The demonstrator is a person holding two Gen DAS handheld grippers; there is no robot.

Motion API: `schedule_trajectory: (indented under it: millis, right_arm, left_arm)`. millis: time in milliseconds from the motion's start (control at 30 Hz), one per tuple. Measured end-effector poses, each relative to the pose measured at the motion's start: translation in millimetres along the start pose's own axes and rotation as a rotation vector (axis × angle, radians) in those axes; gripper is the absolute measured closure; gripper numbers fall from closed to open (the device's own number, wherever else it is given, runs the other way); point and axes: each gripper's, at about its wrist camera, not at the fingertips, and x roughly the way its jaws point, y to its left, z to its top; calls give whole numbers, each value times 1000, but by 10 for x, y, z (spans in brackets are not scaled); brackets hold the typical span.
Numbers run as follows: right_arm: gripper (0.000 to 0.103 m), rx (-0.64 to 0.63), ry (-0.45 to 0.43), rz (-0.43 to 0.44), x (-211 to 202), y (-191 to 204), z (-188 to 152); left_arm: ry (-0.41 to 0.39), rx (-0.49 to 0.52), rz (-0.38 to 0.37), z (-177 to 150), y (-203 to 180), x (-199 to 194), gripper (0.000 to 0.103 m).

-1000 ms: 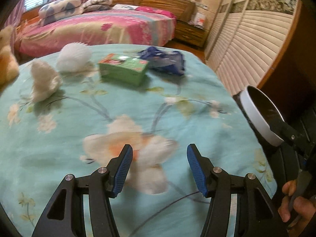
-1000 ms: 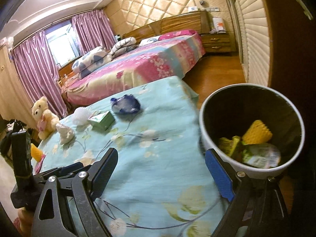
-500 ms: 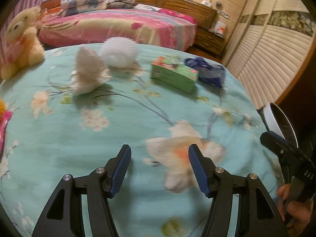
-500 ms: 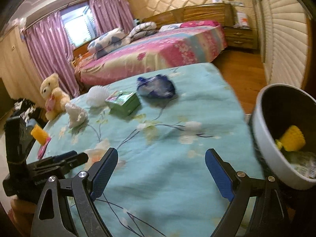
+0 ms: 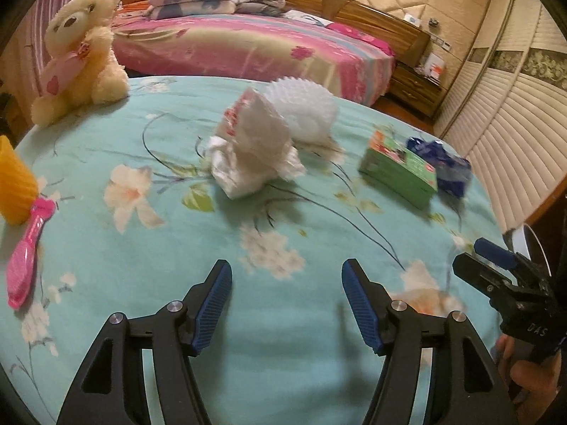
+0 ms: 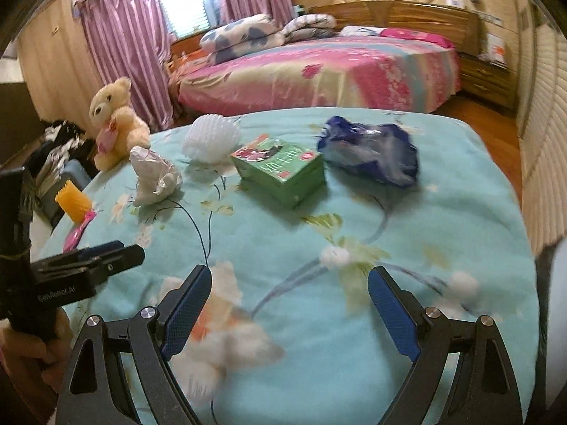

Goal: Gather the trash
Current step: 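Move both open tools back toward the tissue and green carton, then grasp the white tissue with the left tool while the right tool grasps the green milk carton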

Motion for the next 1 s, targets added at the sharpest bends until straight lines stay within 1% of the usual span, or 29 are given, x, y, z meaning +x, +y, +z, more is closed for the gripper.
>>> schedule_trajectory:
  millis: [200, 333, 633, 800, 833, 867, 900, 933, 967, 1000]
  right_arm:
    - [12, -43, 28, 17, 242, 7, 228]
    - [12, -59, 44, 22, 406, -4, 371]
    - [12, -88, 59, 21, 673, 14, 620]
    - [13, -90, 66, 30, 735, 20, 663]
    - [14, -92, 64, 30, 735, 24, 662]
    - [20, -96, 62, 28, 733, 27, 660]
    - [27, -101, 62, 23, 731, 33, 650]
    - [39, -107, 68, 15, 735, 44, 634]
    - [43, -110, 72, 7, 739, 53, 633]
    - [44, -113, 66, 2, 717, 66, 613]
  left_arm:
    - [-4, 1, 36, 207, 61, 203, 37]
    - [0, 2, 43, 332, 83, 358, 36]
    - [-2, -8, 24, 509, 159, 542, 36]
    - [-22, 4, 10, 543, 158, 550, 38]
    - [-29, 12, 7, 544, 149, 553, 42]
    - [-30, 18, 6, 537, 140, 552, 53]
    - [-26, 25, -1, 535, 132, 566, 59]
    - [-18, 29, -9, 528, 129, 584, 72]
    - [-14, 33, -16, 520, 135, 591, 81]
    - [-13, 37, -18, 514, 133, 592, 81]
